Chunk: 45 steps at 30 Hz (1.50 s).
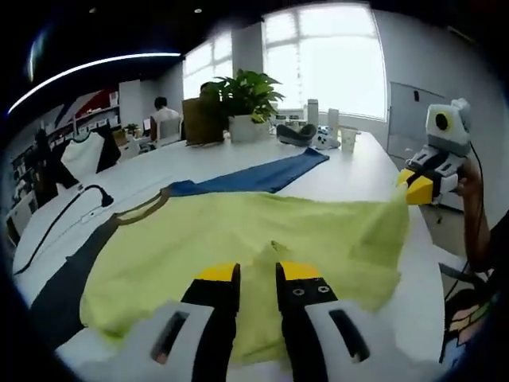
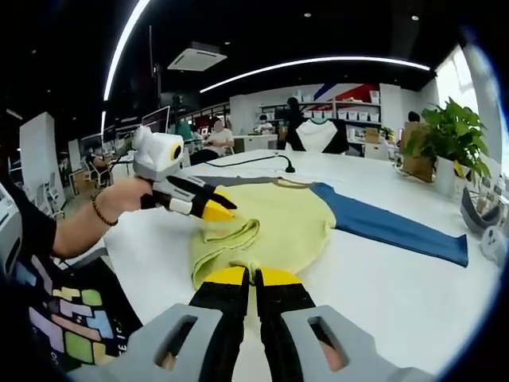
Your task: Fold the garment on the visible template until the final outline fits inside the template.
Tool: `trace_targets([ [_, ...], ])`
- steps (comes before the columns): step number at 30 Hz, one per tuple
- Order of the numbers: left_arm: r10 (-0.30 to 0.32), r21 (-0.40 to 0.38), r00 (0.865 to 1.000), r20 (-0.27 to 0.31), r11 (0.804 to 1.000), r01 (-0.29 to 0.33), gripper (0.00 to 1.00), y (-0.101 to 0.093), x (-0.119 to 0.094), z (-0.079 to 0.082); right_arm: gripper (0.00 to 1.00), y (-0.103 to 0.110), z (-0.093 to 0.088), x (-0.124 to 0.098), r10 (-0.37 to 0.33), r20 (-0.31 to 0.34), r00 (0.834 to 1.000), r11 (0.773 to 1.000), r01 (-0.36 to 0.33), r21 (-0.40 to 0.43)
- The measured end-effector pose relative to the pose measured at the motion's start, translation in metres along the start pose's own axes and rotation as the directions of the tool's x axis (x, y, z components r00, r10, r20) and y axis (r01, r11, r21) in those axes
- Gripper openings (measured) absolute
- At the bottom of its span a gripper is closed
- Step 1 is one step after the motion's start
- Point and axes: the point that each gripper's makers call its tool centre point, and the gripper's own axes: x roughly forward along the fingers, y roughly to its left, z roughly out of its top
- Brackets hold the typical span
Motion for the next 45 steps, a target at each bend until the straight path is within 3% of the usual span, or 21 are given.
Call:
trace_targets([
  [4,-0.027,0.030,0.999,0.026,0.999,0.026,0.19,-0.015,-0.017,0.001,0.01,0.000,-0.001,0.000,0.000,-0.002,1.000,1.000,0.000,0.001],
  [11,-0.061,0.097,0.998,0.032,0.994,0.057,0.22,-0.036,-0.026,-0.001,0.01,-0.001,0.000,-0.003,0.001,0.002,1.000,1.000,-0.001,0.019],
  [23,-0.072,0.101,0.997,0.002,0.992,0.071,0.24,-0.043,-0.015,-0.016,0.01,-0.002,-0.001,-0.003,-0.004,-0.002,1.000,1.000,0.004,0.022],
  [35,-0.088,-0.003,0.996,-0.019,0.996,0.088,0.25,-0.043,-0.002,-0.031,0.01,-0.002,-0.003,-0.005,-0.002,-0.007,1.000,1.000,0.002,0.021],
  [45,-0.078,-0.020,0.997,-0.007,0.997,0.077,0.21,-0.039,0.001,-0.036,0.01,-0.001,-0.004,-0.005,0.000,-0.011,1.000,1.000,0.000,0.019],
])
